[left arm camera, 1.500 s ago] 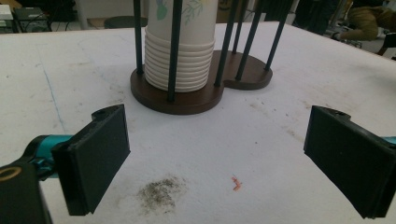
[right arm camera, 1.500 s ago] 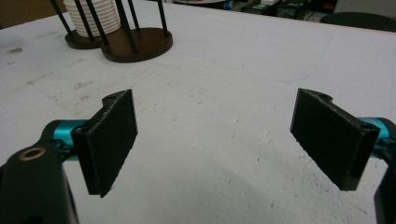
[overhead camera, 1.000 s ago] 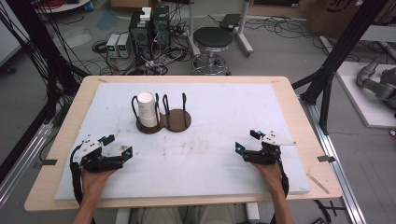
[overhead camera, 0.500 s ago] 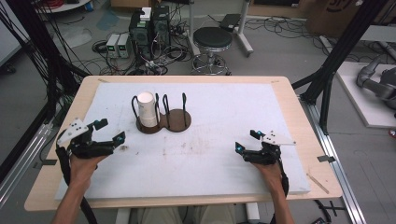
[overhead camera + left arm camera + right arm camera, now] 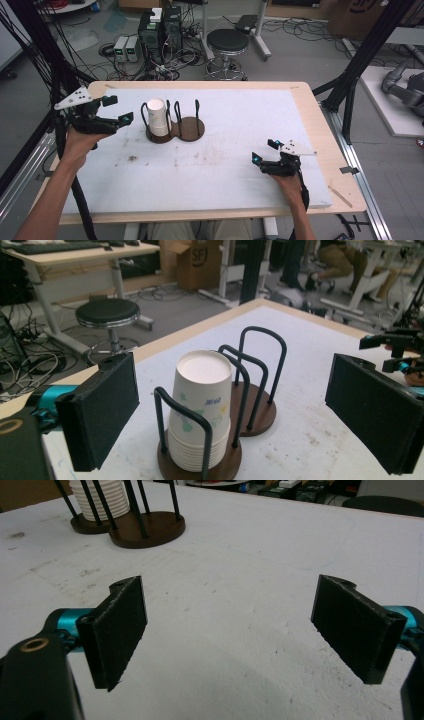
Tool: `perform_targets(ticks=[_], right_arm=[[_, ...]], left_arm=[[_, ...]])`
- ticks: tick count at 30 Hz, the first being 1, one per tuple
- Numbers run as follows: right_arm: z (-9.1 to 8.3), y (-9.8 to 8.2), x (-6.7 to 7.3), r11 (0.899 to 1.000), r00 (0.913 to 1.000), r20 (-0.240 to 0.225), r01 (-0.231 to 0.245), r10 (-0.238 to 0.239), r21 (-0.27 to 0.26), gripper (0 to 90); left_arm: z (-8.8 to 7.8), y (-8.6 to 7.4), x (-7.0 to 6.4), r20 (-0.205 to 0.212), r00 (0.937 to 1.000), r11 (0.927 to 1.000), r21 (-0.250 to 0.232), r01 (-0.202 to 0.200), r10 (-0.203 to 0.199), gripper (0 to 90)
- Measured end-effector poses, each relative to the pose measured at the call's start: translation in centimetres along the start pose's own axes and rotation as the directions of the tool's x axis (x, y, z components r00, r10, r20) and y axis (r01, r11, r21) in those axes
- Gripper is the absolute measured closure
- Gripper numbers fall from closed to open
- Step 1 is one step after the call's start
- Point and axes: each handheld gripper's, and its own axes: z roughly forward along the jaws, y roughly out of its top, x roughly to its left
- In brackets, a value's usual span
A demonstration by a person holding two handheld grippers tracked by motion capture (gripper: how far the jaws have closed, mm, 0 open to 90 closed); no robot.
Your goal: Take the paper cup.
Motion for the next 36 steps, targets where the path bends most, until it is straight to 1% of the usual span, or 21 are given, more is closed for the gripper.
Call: perform_targets(ticks=[2, 4, 8, 9, 10, 12, 14, 15, 17, 19, 20, 22, 23, 26, 27, 29, 31, 32, 34, 35, 36], right_arm=[[0.0, 0.0, 0.0, 1.0, 1.0, -0.001, -0.006, 0.006, 0.0, 15.0], [0.0, 0.0, 0.0, 1.0, 1.0, -0.002, 0.001, -0.001, 0.0, 15.0], [0.0, 0.0, 0.0, 1.0, 1.0, 0.0, 0.0, 0.0, 0.001, 15.0], [0.0, 0.0, 0.0, 1.0, 1.0, 0.0, 0.0, 0.0, 0.002, 15.0], [0.0, 0.0, 0.0, 1.0, 1.0, -0.001, 0.0, 0.0, 0.0, 15.0], [0.0, 0.0, 0.0, 1.0, 1.0, -0.003, 0.0, 0.0, -0.001, 15.0], [0.0, 0.0, 0.0, 1.0, 1.0, -0.001, 0.0, 0.0, 0.001, 15.0], [0.0, 0.0, 0.0, 1.0, 1.0, -0.001, 0.005, -0.005, -0.001, 15.0], [0.0, 0.0, 0.0, 1.0, 1.0, -0.002, 0.008, -0.008, -0.001, 15.0], [0.0, 0.0, 0.0, 1.0, 1.0, -0.001, 0.008, -0.008, -0.002, 15.0], [0.0, 0.0, 0.0, 1.0, 1.0, 0.0, 0.008, -0.008, -0.002, 15.0], [0.0, 0.0, 0.0, 1.0, 1.0, 0.0, 0.009, -0.009, -0.002, 15.0], [0.0, 0.0, 0.0, 1.0, 1.0, 0.0, 0.01, -0.01, -0.003, 15.0], [0.0, 0.0, 0.0, 1.0, 1.0, -0.001, 0.004, -0.004, -0.001, 15.0], [0.0, 0.0, 0.0, 1.0, 1.0, -0.001, 0.0, 0.0, 0.001, 15.0], [0.0, 0.0, 0.0, 1.0, 1.0, -0.002, 0.0, 0.0, 0.002, 15.0], [0.0, 0.0, 0.0, 1.0, 1.0, -0.002, 0.005, -0.005, -0.001, 15.0], [0.0, 0.0, 0.0, 1.0, 1.0, -0.002, 0.007, -0.007, -0.002, 15.0], [0.0, 0.0, 0.0, 1.0, 1.0, -0.002, 0.004, -0.004, -0.001, 15.0], [0.0, 0.0, 0.0, 1.0, 1.0, -0.002, 0.004, -0.004, 0.0, 15.0], [0.0, 0.0, 0.0, 1.0, 1.0, -0.001, -0.001, 0.001, 0.002, 15.0]], left_arm=[[0.6, 0.6, 0.5, 0.018, 0.9997, 0.9995, 0.024, -0.019, 0.019, 6.8], [1.1, 1.0, 0.8, 0.035, 0.9992, 0.999, 0.038, -0.023, 0.022, 6.8], [2.5, 1.8, 1.7, 0.064, 0.9962, 0.9936, 0.093, -0.064, 0.059, 6.8], [2.8, 2.0, 1.9, 0.075, 0.9954, 0.9909, 0.116, -0.069, 0.06, 6.8], [3.2, 2.3, 2.2, 0.088, 0.9933, 0.9853, 0.147, -0.088, 0.075, 6.8], [3.7, 2.7, 2.5, 0.121, 0.9897, 0.98, 0.174, -0.097, 0.077, 6.8], [4.4, 3.1, 2.8, 0.158, 0.9841, 0.9707, 0.212, -0.114, 0.081, 6.8], [4.7, 3.3, 2.9, 0.181, 0.9796, 0.9666, 0.222, -0.128, 0.088, 6.8], [5.5, 3.7, 3.0, 0.205, 0.9731, 0.9525, 0.261, -0.157, 0.104, 6.8], [6.2, 4.1, 3.1, 0.223, 0.9683, 0.9418, 0.287, -0.175, 0.112, 6.8], [6.5, 4.3, 3.1, 0.235, 0.9653, 0.9345, 0.304, -0.185, 0.115, 6.8], [7.2, 4.8, 3.3, 0.251, 0.9582, 0.9158, 0.337, -0.219, 0.136, 6.8], [7.5, 5.0, 3.4, 0.26, 0.9558, 0.9115, 0.344, -0.225, 0.138, 6.8], [8.4, 5.5, 3.6, 0.275, 0.9505, 0.8926, 0.378, -0.245, 0.145, 6.8], [8.7, 5.6, 3.7, 0.279, 0.9494, 0.89, 0.383, -0.247, 0.143, 6.8], [9.4, 5.7, 3.9, 0.294, 0.9442, 0.8691, 0.416, -0.267, 0.149, 6.8], [10.0, 5.7, 3.9, 0.302, 0.9404, 0.8512, 0.442, -0.283, 0.156, 6.8], [10.4, 5.7, 3.9, 0.308, 0.9375, 0.8403, 0.455, -0.294, 0.162, 6.8], [10.9, 5.6, 3.8, 0.316, 0.9339, 0.8356, 0.458, -0.304, 0.166, 6.8], [11.2, 5.5, 3.8, 0.322, 0.933, 0.8282, 0.47, -0.305, 0.161, 6.8], [11.5, 5.4, 3.7, 0.326, 0.9304, 0.8177, 0.481, -0.316, 0.167, 8.0]])
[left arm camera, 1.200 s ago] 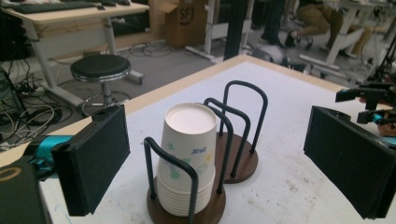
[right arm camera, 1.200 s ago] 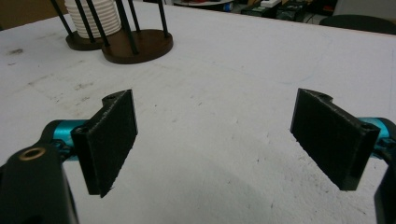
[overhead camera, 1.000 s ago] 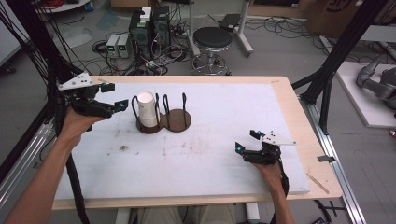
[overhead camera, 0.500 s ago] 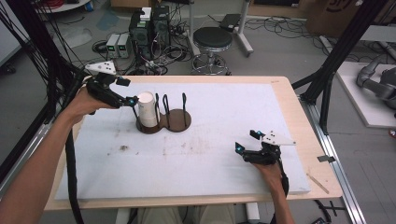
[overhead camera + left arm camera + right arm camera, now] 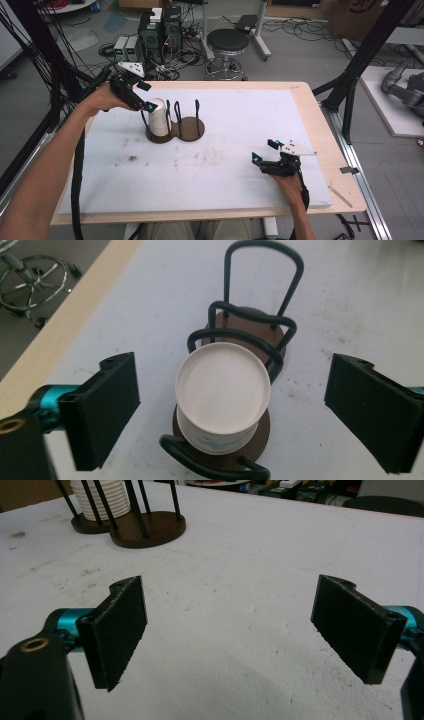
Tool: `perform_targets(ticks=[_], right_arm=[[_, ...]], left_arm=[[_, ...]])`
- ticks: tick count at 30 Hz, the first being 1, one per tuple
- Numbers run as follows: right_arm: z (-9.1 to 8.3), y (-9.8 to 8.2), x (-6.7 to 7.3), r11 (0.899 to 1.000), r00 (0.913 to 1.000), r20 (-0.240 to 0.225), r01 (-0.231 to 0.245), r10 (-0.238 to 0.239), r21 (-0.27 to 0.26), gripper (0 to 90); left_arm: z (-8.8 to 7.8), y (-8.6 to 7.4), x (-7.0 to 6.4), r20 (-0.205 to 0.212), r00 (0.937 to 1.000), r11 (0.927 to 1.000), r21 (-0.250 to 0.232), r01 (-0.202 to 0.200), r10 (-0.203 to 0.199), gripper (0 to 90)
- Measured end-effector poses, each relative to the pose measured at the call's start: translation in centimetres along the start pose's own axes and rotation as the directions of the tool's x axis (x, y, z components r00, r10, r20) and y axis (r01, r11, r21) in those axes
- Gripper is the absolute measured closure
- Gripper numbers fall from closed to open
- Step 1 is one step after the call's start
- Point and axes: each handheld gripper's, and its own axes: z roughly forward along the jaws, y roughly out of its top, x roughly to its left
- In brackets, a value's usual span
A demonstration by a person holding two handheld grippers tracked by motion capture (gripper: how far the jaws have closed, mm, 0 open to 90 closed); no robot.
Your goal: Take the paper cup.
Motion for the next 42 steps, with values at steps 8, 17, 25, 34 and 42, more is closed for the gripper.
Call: perform_targets(ticks=[8, 17, 25, 34, 42], right_arm=[[0.0, 0.0, 0.0, 1.0, 1.0, -0.001, 0.005, -0.005, -0.003, 15.0], [0.0, 0.0, 0.0, 1.0, 1.0, 0.001, 0.007, -0.007, -0.002, 15.0], [0.0, 0.0, 0.0, 1.0, 0.9999, 0.001, 0.01, -0.01, -0.003, 15.0], [0.1, 0.0, 0.0, 1.0, 1.0, 0.005, 0.009, -0.009, -0.002, 15.0], [0.1, 0.0, 0.1, 1.0, 1.0, 0.004, 0.006, -0.006, 0.005, 15.0]], left_arm=[[1.5, 1.0, 0.2, 0.017, 0.9997, 0.9958, 0.09, -0.021, 0.02, 12.5], [2.2, 1.0, 0.6, 0.023, 0.9997, 0.9849, 0.173, -0.007, 0.003, 14.2], [2.6, 0.9, 0.7, 0.035, 0.9994, 0.9803, 0.197, -0.001, -0.006, 19.3], [2.4, 0.8, 0.8, 0.045, 0.999, 0.9795, 0.201, -0.008, -0.001, 32.3], [2.3, 0.8, 0.9, 0.044, 0.999, 0.9797, 0.2, 0.003, -0.012, 35.5]])
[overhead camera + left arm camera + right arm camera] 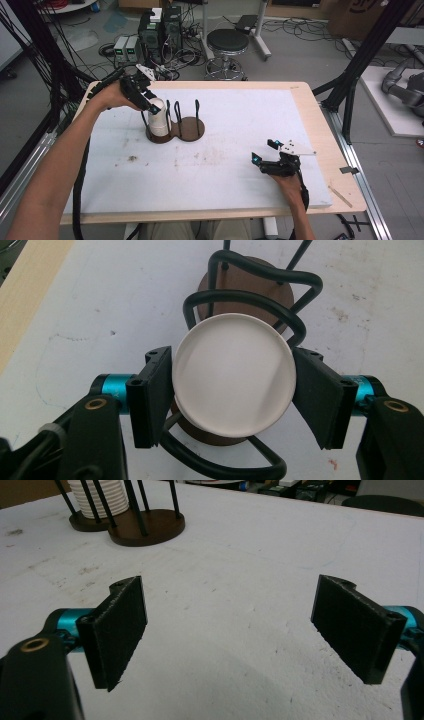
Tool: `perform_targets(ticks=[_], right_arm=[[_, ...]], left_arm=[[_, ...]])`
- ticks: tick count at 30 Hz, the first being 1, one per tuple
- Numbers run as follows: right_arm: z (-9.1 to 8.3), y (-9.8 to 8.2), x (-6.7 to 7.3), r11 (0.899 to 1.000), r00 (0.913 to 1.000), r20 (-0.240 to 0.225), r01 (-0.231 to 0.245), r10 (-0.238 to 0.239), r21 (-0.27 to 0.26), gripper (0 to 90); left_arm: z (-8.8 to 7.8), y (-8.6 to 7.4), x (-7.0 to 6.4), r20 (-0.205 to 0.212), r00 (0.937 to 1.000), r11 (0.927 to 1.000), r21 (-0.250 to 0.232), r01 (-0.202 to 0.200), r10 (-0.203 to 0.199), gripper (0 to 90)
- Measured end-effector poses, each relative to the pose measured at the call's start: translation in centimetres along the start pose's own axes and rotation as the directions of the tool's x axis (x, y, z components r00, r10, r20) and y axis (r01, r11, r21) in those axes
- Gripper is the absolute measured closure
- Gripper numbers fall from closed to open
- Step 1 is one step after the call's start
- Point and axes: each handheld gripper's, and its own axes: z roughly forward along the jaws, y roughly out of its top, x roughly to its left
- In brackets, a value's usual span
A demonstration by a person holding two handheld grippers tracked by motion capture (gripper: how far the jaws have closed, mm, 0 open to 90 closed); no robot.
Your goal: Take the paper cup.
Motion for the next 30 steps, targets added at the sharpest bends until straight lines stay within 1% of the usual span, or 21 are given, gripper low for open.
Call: perform_targets(ticks=[6, 9, 12, 16, 19, 21, 23, 27, 28, 30], right_arm=[[0.0, 0.0, 0.0, 1.0, 1.0, 0.0, 0.003, -0.003, 0.0, 15.0], [0.0, 0.0, 0.0, 1.0, 1.0, 0.0, 0.005, -0.005, 0.001, 15.1], [0.0, 0.0, 0.0, 1.0, 1.0, 0.0, 0.006, -0.006, 0.001, 15.0], [0.0, 0.0, 0.0, 1.0, 1.0, 0.001, 0.006, -0.006, 0.001, 15.0], [0.0, 0.0, 0.0, 1.0, 1.0, 0.001, 0.007, -0.007, 0.002, 15.0], [0.0, 0.0, 0.1, 1.0, 1.0, 0.002, 0.008, -0.008, 0.002, 15.1], [0.0, 0.0, 0.1, 1.0, 1.0, 0.002, 0.007, -0.007, 0.001, 15.0], [0.0, 0.0, 0.1, 1.0, 0.9999, 0.003, 0.01, -0.01, 0.0, 15.0], [0.0, 0.0, 0.1, 1.0, 0.9999, 0.004, 0.01, -0.01, 0.001, 15.0], [0.0, 0.0, 0.1, 1.0, 0.9999, 0.004, 0.01, -0.01, 0.0, 15.0]], left_arm=[[-0.2, 0.1, -0.1, -0.014, 0.9999, 0.9999, 0.004, 0.009, -0.009, 35.9], [-0.6, 0.2, -0.1, -0.029, 0.9994, 0.9999, 0.004, 0.016, -0.016, 36.1], [-1.1, 0.4, -0.1, -0.033, 0.9992, 0.9998, -0.003, 0.022, -0.022, 36.3], [-2.4, 1.1, -0.3, -0.056, 0.998, 0.9995, -0.012, 0.029, -0.03, 36.4], [-3.6, 1.6, -0.5, -0.062, 0.9974, 0.9991, -0.023, 0.035, -0.036, 36.6], [-4.4, 2.0, -0.7, -0.068, 0.9971, 0.9992, -0.023, 0.033, -0.034, 36.7], [-5.3, 2.4, -0.8, -0.071, 0.9969, 0.999, -0.033, 0.03, -0.032, 36.7], [-7.4, 3.3, -1.1, -0.094, 0.9952, 0.9983, -0.054, 0.021, -0.026, 36.8], [-7.7, 3.4, -1.1, -0.095, 0.995, 0.9979, -0.061, 0.025, -0.031, 36.8], [-8.4, 3.8, -1.2, -0.104, 0.9944, 0.9976, -0.068, 0.016, -0.023, 36.8]])
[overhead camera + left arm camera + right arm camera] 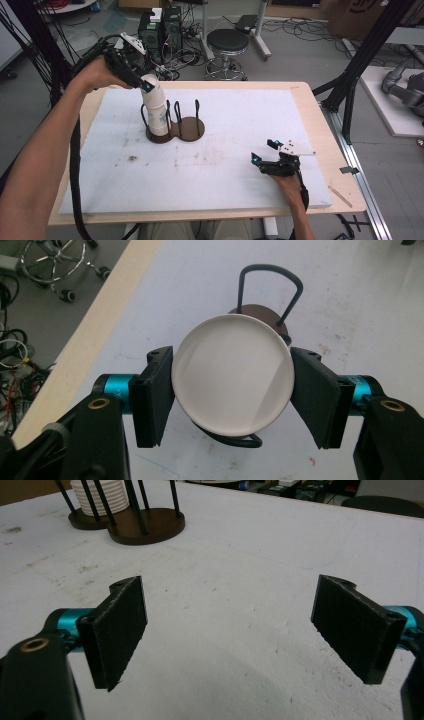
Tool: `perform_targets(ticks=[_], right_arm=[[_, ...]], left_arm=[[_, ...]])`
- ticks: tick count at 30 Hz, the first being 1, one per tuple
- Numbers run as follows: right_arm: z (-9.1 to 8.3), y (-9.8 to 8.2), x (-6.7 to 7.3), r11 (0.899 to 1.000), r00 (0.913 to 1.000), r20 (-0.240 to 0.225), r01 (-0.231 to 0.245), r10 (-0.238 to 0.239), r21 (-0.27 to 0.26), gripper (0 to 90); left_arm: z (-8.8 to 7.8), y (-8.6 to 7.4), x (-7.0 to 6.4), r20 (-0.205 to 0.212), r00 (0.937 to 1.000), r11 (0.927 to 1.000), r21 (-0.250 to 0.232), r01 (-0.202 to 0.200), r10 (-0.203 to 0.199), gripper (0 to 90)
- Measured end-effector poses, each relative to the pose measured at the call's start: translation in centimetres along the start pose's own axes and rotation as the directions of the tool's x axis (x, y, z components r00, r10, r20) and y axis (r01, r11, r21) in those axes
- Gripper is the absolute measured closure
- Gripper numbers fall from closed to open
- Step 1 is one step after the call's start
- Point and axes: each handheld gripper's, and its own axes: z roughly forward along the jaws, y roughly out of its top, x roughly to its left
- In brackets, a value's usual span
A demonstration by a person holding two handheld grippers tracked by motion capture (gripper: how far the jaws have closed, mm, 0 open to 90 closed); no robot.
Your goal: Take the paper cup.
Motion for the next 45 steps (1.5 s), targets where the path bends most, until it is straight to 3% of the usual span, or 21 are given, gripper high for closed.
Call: perform_targets(ticks=[9, 15, 19, 21, 23, 25, 30, 34, 38, 39, 41, 42, 43, 44, 45], right_arm=[[0.0, 0.0, 0.0, 1.0, 1.0, 0.0, 0.0, 0.0, -0.002, 15.1], [0.0, 0.0, 0.0, 1.0, 1.0, -0.001, -0.003, 0.003, 0.0, 15.1], [0.0, 0.0, 0.0, 1.0, 1.0, -0.002, -0.004, 0.004, -0.002, 15.1], [0.0, 0.0, -0.1, 1.0, 1.0, -0.002, -0.008, 0.008, -0.003, 15.0], [0.0, 0.0, -0.1, 1.0, 0.9999, -0.004, -0.012, 0.012, 0.0, 15.0], [0.1, 0.0, -0.2, 1.0, 0.9998, -0.008, -0.02, 0.02, 0.009, 15.0], [0.0, 0.0, -0.2, 1.0, 0.9999, -0.006, -0.015, 0.015, 0.002, 15.0], [0.0, 0.0, -0.3, 1.0, 0.9997, -0.007, -0.024, 0.024, 0.002, 15.0], [0.1, 0.0, -0.3, 1.0, 0.9997, -0.007, -0.023, 0.023, 0.002, 15.0], [0.0, 0.0, -0.3, 1.0, 0.9997, -0.006, -0.024, 0.024, 0.003, 15.0], [0.0, 0.0, -0.3, 1.0, 0.9998, -0.006, -0.021, 0.021, 0.003, 15.0], [0.0, 0.0, -0.2, 1.0, 0.9996, -0.007, -0.026, 0.026, 0.005, 15.0], [0.0, 0.0, -0.2, 1.0, 0.9996, -0.007, -0.026, 0.026, 0.006, 15.0], [0.0, 0.0, -0.2, 1.0, 0.9997, -0.006, -0.026, 0.026, 0.005, 15.0], [0.1, 0.0, -0.3, 1.0, 0.9998, -0.007, -0.019, 0.019, 0.005, 15.0]], left_arm=[[-1.2, 0.5, -0.5, -0.014, 0.9999, 0.9999, -0.012, -0.009, 0.009, 36.8], [-1.7, 0.0, -2.4, 0.008, 0.9993, 0.9938, -0.106, -0.035, 0.036, 36.8], [-1.8, -0.8, -4.5, 0.03, 0.9982, 0.9819, -0.184, -0.046, 0.052, 36.8], [-1.8, -1.3, -5.5, 0.036, 0.9973, 0.9708, -0.234, -0.054, 0.064, 36.7], [-1.7, -1.9, -6.4, 0.052, 0.9965, 0.9533, -0.298, -0.048, 0.066, 36.8], [-1.4, -2.4, -7.5, 0.052, 0.9958, 0.9426, -0.329, -0.054, 0.075, 36.7], [-0.1, -3.9, -9.7, 0.081, 0.9935, 0.9062, -0.421, -0.039, 0.08, 36.7], [1.4, -5.1, -11.2, 0.107, 0.9907, 0.8852, -0.465, -0.024, 0.084, 36.7], [3.1, -6.1, -12.2, 0.127, 0.9886, 0.8547, -0.519, -0.003, 0.081, 36.7], [3.5, -6.3, -12.4, 0.13, 0.9882, 0.8524, -0.523, 0.0, 0.08, 36.7], [4.3, -6.9, -12.7, 0.144, 0.9862, 0.8338, -0.552, 0.011, 0.082, 36.7], [4.7, -7.1, -12.9, 0.15, 0.9855, 0.833, -0.553, 0.018, 0.079, 36.7], [5.0, -7.4, -13.1, 0.137, 0.9872, 0.8241, -0.566, 0.011, 0.081, 36.7], [5.4, -7.8, -13.2, 0.15, 0.9857, 0.8101, -0.586, 0.025, 0.078, 36.7], [5.7, -8.1, -13.3, 0.155, 0.9845, 0.8037, -0.594, 0.027, 0.081, 36.7]])
